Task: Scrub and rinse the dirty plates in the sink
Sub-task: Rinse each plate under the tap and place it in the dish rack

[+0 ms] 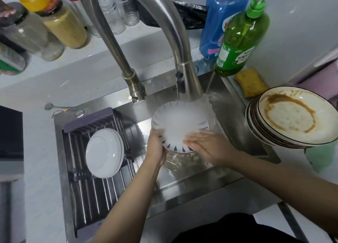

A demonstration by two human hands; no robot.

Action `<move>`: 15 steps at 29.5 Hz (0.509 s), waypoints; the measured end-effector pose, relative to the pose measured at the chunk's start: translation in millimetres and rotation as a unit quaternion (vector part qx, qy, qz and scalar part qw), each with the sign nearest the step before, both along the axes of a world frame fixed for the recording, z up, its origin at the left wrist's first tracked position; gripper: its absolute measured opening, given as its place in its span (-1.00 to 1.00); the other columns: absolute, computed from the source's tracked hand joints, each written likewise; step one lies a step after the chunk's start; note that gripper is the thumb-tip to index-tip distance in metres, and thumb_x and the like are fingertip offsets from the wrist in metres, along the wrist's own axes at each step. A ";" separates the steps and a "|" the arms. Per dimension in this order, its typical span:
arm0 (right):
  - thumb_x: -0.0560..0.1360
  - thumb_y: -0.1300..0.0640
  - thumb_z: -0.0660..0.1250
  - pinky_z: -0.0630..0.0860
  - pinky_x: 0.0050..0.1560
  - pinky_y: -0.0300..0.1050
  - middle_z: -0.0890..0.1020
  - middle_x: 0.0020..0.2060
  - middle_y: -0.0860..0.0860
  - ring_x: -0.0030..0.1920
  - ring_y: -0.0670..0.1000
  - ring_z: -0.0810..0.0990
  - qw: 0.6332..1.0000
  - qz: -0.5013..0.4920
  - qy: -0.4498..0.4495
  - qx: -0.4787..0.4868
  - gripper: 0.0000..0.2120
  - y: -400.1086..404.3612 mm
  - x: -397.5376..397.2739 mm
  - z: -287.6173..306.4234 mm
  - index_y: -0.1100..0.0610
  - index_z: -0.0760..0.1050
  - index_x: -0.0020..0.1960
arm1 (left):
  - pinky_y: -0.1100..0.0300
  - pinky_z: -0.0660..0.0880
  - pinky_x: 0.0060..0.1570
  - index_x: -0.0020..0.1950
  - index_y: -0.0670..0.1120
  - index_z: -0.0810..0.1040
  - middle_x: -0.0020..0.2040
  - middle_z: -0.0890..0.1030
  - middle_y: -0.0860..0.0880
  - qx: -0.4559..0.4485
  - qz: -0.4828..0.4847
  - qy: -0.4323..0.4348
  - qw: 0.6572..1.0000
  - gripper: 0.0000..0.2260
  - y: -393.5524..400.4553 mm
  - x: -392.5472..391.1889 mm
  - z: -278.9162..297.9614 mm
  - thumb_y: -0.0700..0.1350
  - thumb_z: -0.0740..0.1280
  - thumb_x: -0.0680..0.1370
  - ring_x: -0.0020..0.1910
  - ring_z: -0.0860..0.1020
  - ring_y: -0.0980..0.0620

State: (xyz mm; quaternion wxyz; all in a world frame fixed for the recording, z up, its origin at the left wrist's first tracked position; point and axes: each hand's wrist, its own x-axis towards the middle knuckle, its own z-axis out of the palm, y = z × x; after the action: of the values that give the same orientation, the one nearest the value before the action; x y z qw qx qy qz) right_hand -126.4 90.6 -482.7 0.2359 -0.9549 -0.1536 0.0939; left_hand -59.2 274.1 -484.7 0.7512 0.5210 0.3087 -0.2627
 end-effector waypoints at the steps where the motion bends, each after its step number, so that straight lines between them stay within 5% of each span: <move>1: 0.58 -0.23 -0.34 -0.02 0.47 -0.17 0.38 0.41 0.03 0.46 -0.03 0.28 0.999 0.000 0.016 -0.035 -0.27 0.1 4.7 0.7 0.10 0.32 0.46 | -0.10 0.50 0.14 0.32 -0.20 0.46 0.18 0.60 -0.22 -0.002 -0.013 -0.007 1.000 -0.62 1.4 -2.8 0.7 -0.23 0.16 0.51 0.09 0.56 -0.19; 4: 0.57 -0.24 -0.36 -0.28 0.48 -0.14 -0.03 0.55 0.01 0.54 -0.03 -0.12 0.983 -0.056 0.137 -0.110 -0.31 9.3 19.4 -4.9 0.14 -0.12 0.56 | 0.07 0.55 -0.10 0.22 -0.15 0.50 0.00 0.66 -0.13 0.002 -0.054 -0.022 0.998 -0.67 0.8 -9.1 -1.2 -0.22 0.17 0.48 -0.06 0.60 -0.10; 7: 0.65 -0.10 -0.19 -0.26 0.51 -0.03 -0.20 0.53 -0.04 0.53 0.03 -0.24 0.969 -0.093 0.221 -0.064 -0.45 39.1 37.8 -11.0 0.06 -0.27 0.55 | 0.18 0.57 -0.28 0.09 -0.16 0.56 -0.11 0.66 -0.14 0.017 -0.121 0.005 0.992 -0.76 -9.3 -15.8 -0.4 -0.18 0.14 0.54 -0.20 0.63 -0.04; 8: 0.65 -0.06 -0.18 -0.25 0.52 -0.03 -0.21 0.53 -0.02 0.53 0.03 -0.25 0.970 -0.082 0.224 -0.053 -0.47 49.7 41.7 -9.7 0.06 -0.27 0.54 | 0.19 0.58 -0.28 0.08 -0.15 0.55 -0.09 0.65 -0.14 0.022 -0.138 0.015 0.990 -0.75 -13.8 -18.4 1.6 -0.15 0.10 0.59 -0.21 0.64 0.00; 11: 0.68 0.04 -0.16 -0.27 0.49 -0.16 -0.10 0.54 -0.05 0.53 -0.08 -0.20 0.968 0.007 0.249 0.029 -0.53 66.4 41.9 0.1 0.06 -0.14 0.56 | 0.07 0.52 0.19 0.26 -0.21 0.50 0.15 0.62 -0.16 0.018 -0.125 -0.006 0.992 -0.62 -8.8 -11.9 -2.9 -0.02 0.01 0.68 0.08 0.63 -0.01; 15: 0.63 -0.17 -0.21 -0.15 0.51 -0.18 0.08 0.52 -0.18 0.51 -0.19 -0.04 0.965 0.098 0.241 0.036 -0.50 28.6 14.5 5.9 -0.09 0.04 0.53 | 0.05 0.56 0.01 0.31 -0.18 0.48 0.15 0.63 -0.19 0.052 -0.071 -0.016 0.996 -0.54 21.0 6.4 -11.8 0.11 0.03 0.67 0.10 0.61 -0.11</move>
State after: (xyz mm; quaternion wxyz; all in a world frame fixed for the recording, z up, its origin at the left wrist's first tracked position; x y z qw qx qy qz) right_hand -111.9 119.2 -476.8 0.2896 -0.8754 -0.1883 0.3382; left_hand -52.9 295.2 -496.5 0.7074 0.5839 0.2724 -0.2904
